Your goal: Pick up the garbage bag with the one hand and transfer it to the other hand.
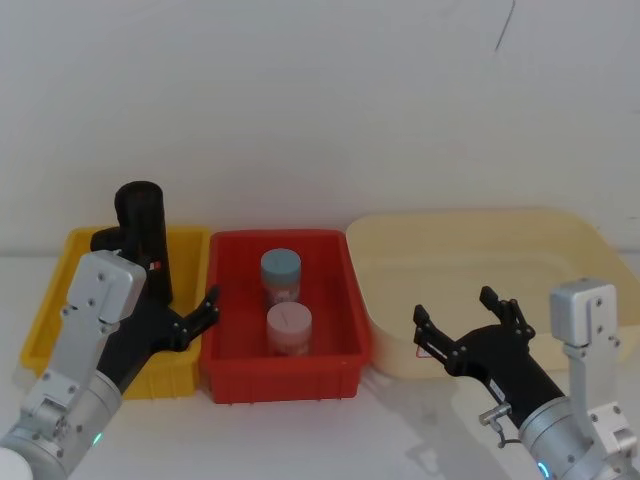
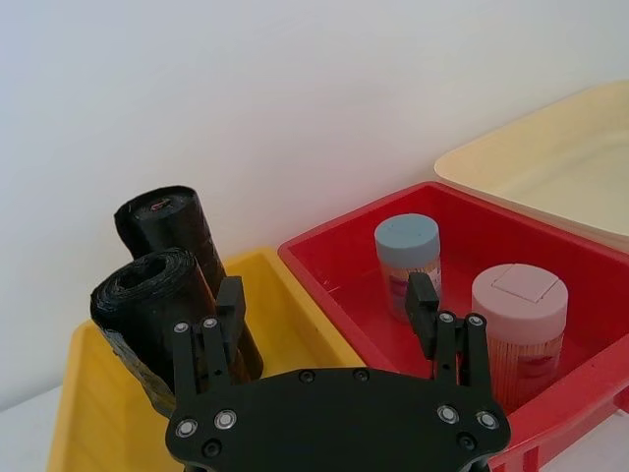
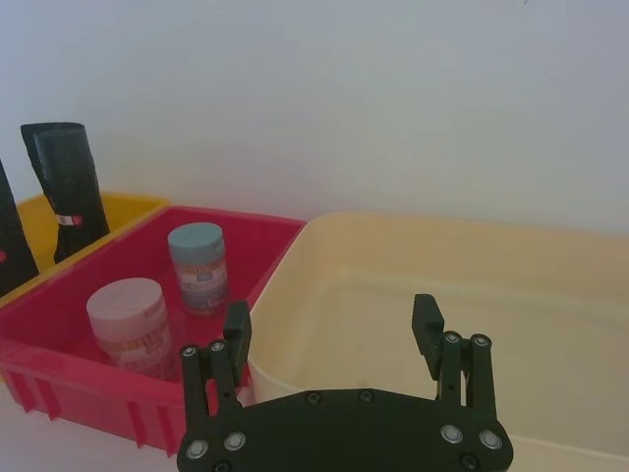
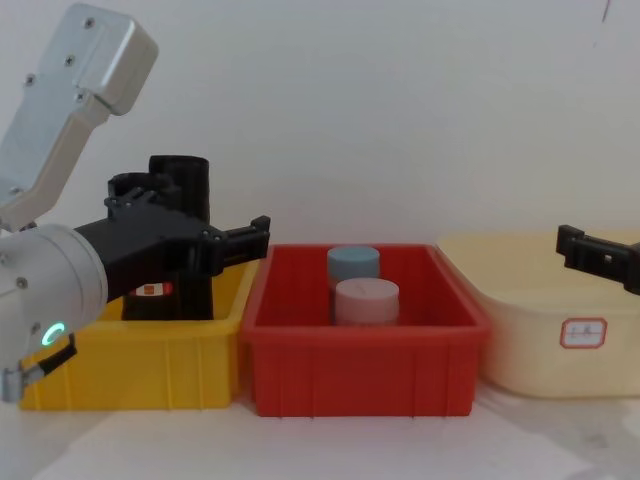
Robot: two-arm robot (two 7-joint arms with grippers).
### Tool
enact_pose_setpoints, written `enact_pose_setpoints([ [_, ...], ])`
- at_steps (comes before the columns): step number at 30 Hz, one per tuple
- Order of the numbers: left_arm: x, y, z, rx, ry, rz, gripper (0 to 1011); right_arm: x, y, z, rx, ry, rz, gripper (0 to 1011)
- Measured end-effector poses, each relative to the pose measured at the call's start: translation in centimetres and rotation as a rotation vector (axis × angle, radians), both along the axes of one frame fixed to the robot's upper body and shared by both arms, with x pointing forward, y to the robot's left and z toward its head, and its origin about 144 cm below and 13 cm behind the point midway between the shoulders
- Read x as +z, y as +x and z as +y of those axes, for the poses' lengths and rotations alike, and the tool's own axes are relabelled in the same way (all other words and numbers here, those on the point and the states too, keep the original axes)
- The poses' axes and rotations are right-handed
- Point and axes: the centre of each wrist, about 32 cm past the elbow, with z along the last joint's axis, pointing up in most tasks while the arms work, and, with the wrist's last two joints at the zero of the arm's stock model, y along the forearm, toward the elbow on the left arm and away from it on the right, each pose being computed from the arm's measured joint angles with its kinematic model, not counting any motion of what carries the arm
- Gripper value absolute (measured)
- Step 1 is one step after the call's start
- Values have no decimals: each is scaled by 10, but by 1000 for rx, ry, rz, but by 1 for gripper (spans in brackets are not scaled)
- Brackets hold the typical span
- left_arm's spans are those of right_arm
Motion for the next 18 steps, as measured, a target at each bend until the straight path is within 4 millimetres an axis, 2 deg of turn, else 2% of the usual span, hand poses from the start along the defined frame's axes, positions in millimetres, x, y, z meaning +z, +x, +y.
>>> enact_pose_setpoints([
  [18,0,0,0,0,0,0,1001,0,0,0,0,0,0,1000],
])
